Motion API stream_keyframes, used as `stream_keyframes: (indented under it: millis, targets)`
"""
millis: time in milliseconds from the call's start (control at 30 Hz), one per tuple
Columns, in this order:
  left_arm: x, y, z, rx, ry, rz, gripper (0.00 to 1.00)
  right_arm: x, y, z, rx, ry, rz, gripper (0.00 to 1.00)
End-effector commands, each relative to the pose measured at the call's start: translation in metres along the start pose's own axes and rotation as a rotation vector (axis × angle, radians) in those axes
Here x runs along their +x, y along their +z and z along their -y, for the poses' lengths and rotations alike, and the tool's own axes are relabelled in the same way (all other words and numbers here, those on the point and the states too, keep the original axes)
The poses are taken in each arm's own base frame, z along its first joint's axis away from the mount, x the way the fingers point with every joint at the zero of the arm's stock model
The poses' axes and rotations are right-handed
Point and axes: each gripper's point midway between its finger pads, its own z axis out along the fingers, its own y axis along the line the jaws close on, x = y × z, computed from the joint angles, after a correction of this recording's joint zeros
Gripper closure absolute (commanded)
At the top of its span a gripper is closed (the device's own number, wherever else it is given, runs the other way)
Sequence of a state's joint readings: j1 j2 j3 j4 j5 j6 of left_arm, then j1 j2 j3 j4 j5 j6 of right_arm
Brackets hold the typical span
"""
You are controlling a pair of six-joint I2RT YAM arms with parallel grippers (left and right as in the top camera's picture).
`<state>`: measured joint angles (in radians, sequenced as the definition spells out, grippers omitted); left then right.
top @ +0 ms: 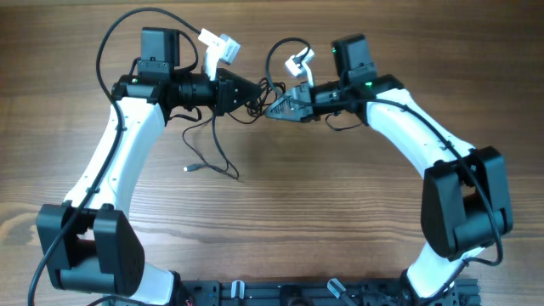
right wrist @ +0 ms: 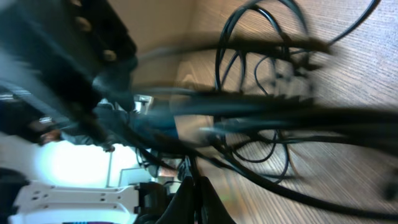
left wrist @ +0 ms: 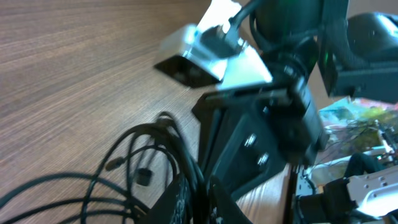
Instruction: Untangle cables
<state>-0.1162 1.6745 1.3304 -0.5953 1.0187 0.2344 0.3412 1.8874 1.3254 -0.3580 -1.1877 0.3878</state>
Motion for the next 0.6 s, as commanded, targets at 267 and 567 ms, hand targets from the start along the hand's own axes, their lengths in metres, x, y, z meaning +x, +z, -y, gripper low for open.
stream_keyframes:
  millis: [267,567]
  targets:
    - [0.029,-0.027,-0.094,-0.675,-0.552,0.021,0.64,-0.015,-0.004,0.054,0.360,-0.021,0.112,0.53]
    - [0.090,-0.067,-0.122,-0.829,-0.777,-0.063,0.37,-0.054,0.046,0.058,0.684,-0.433,0.265,0.60]
